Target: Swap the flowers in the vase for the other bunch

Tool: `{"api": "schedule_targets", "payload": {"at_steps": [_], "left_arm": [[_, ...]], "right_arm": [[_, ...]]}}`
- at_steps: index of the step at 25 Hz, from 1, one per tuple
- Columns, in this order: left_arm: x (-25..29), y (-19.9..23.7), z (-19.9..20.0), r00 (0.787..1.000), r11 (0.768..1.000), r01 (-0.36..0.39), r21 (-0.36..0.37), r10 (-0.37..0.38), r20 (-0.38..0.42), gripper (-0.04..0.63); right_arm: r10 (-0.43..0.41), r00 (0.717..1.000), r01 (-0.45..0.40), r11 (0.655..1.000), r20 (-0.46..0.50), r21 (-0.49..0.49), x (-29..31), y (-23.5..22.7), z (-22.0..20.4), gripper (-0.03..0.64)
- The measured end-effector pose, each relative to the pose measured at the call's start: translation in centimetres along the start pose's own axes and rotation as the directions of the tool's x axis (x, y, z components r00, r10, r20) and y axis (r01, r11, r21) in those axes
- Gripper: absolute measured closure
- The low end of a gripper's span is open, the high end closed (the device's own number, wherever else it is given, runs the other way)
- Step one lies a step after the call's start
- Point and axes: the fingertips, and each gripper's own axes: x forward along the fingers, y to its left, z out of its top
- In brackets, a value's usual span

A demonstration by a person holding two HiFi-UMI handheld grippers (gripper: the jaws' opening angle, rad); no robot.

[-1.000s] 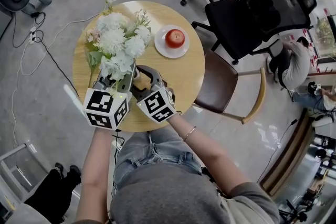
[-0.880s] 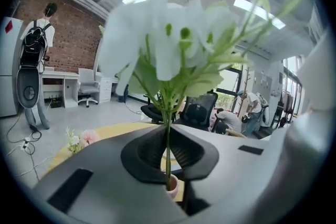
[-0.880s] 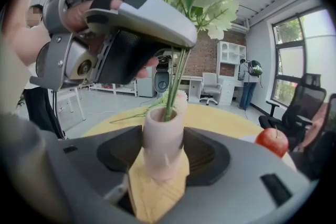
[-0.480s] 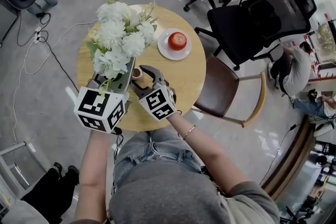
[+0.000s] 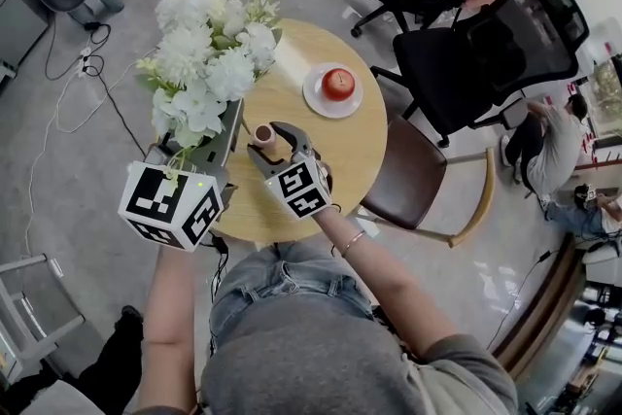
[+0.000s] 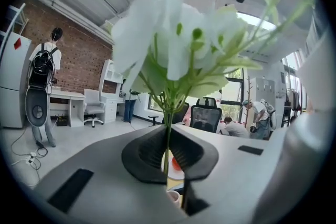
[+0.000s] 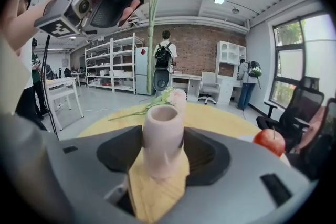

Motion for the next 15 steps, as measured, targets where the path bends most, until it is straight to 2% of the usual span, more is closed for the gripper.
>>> {"api": "schedule_targets", "payload": {"at_steps": [4,8,11,15], "left_arm": [[-2.5,2.0,0.5,0.999,1.000,-0.028,0.005,0.028,-0.023,0.572],[-3.6,3.7,-2.6,0.990,0.997,-0.077,-0.002,0.076,-0.115,0.572],[-3.9,4.9,-5.9,0.973,0.993,-0.114,-0.009,0.109,-0.206,0.572],[-3.4,5.7,-10.7,0.939,0.990,-0.134,-0.046,0.112,-0.325,0.572]], "right_arm": [[-0.007,1.000,0.007,1.000,-0.001,-0.014,0.4,1.2,1.0,0.364],[-0.015,1.000,0.015,1.000,-0.003,-0.020,0.4,1.6,0.9,0.364],[-0.021,1.000,0.021,1.000,-0.007,-0.021,0.6,1.8,0.9,0.364],[-0.025,1.000,0.025,1.000,-0.004,-0.014,0.7,1.7,0.8,0.365]]}}
